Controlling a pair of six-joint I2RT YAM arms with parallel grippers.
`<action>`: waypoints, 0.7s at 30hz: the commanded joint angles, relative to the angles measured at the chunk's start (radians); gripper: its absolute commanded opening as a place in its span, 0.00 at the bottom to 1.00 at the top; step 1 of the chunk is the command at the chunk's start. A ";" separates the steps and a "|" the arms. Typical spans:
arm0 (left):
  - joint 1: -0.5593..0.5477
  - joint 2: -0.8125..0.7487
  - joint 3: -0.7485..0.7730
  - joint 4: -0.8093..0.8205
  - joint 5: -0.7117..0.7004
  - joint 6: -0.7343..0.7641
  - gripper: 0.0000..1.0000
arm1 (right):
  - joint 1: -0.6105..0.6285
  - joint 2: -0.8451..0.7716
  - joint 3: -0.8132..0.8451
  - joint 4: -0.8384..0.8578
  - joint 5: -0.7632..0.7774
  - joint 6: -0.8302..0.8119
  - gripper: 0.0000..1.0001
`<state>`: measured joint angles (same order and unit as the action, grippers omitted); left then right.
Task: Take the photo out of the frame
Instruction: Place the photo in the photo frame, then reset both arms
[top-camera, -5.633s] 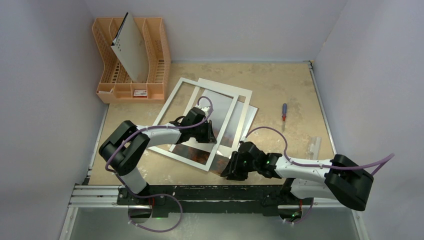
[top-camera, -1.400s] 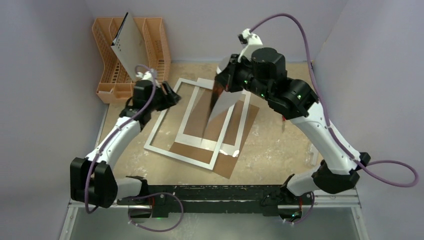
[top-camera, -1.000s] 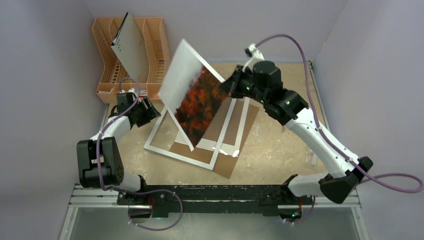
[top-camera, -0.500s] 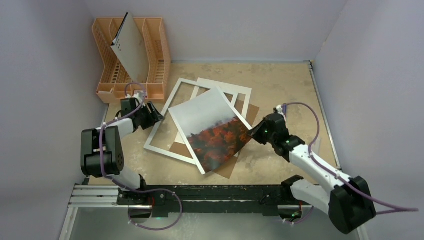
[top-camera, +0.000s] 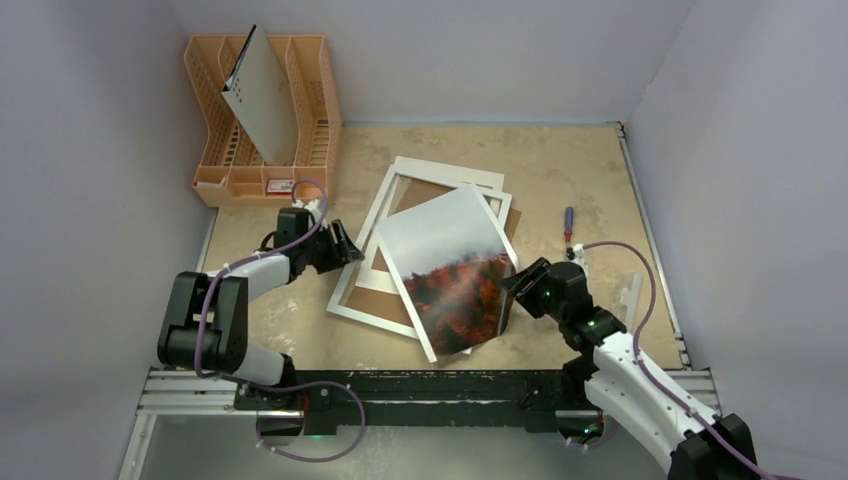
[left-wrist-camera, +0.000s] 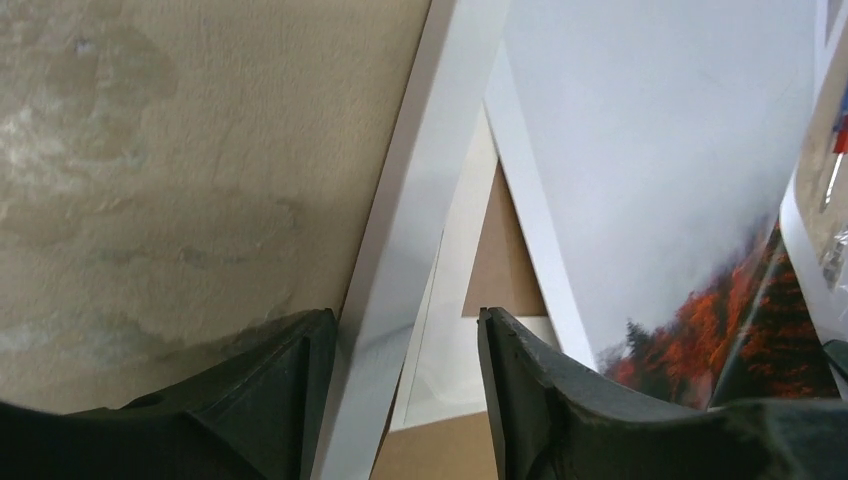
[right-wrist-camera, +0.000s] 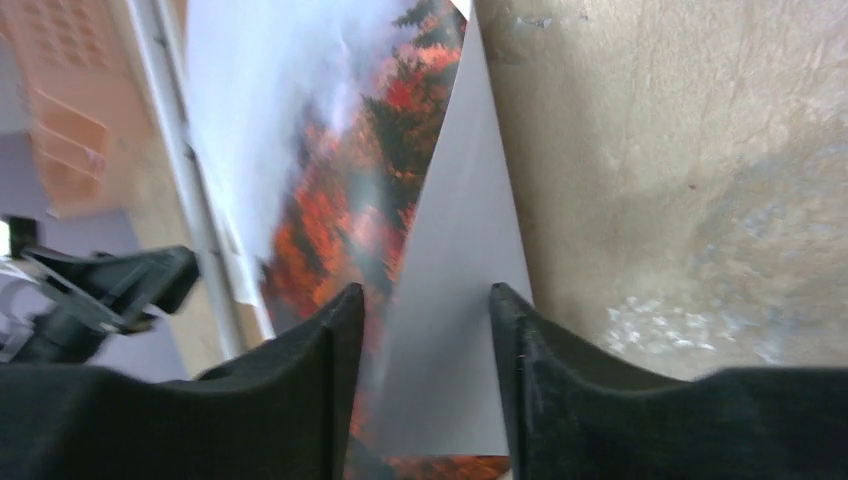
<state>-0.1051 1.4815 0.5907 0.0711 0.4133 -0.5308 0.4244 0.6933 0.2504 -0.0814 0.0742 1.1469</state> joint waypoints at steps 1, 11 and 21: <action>-0.007 -0.080 0.005 -0.210 -0.074 0.020 0.59 | 0.001 0.005 0.141 -0.159 -0.036 -0.145 0.62; -0.007 -0.279 0.191 -0.408 -0.193 0.108 0.83 | 0.001 0.155 0.591 -0.413 0.214 -0.470 0.95; -0.007 -0.374 0.191 -0.406 -0.148 0.155 0.84 | 0.001 0.240 0.602 -0.339 0.075 -0.550 0.99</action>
<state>-0.1078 1.1648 0.7731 -0.3336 0.2481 -0.4244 0.4244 0.9451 0.8612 -0.4446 0.2127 0.6643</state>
